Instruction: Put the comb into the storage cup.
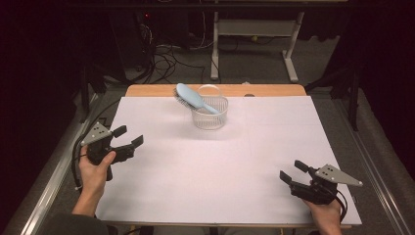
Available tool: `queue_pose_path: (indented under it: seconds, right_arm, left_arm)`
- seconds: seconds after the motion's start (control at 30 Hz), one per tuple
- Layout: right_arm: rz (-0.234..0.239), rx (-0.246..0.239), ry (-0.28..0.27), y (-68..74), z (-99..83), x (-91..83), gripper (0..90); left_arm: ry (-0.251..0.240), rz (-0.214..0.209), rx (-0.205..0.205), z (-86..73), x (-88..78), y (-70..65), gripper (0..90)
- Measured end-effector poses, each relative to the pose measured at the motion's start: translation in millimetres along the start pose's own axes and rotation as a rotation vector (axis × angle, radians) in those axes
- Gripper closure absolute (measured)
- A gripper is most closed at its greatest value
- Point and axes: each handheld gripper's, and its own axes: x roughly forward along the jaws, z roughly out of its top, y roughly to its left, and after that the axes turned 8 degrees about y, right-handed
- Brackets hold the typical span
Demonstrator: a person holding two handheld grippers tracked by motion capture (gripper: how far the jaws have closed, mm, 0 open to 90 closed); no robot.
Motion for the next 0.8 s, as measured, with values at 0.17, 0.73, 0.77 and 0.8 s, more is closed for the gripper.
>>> queue_pose_path:
  seconds: [0.17, 0.73, 0.77, 0.8]
  right_arm:
    - [0.001, 0.0, 0.0, 0.2, 0.1, 0.0, 28.1]
    - [0.005, 0.009, -0.015, -0.9, -0.5, -2.5, 27.8]
    - [0.006, 0.01, -0.015, -1.0, -0.4, -2.3, 27.7]
    - [0.006, 0.009, -0.014, -0.8, -0.3, -2.3, 27.6]
  left_arm:
    - [-0.002, -0.002, -0.002, -3.3, -2.1, -1.0, 25.4]
    - [0.01, 0.003, -0.033, -21.0, -10.5, -0.6, 25.1]
    - [0.008, 0.001, -0.041, -21.7, -11.3, -0.6, 24.4]
    - [0.007, -0.006, -0.045, -22.4, -11.9, -0.3, 23.2]
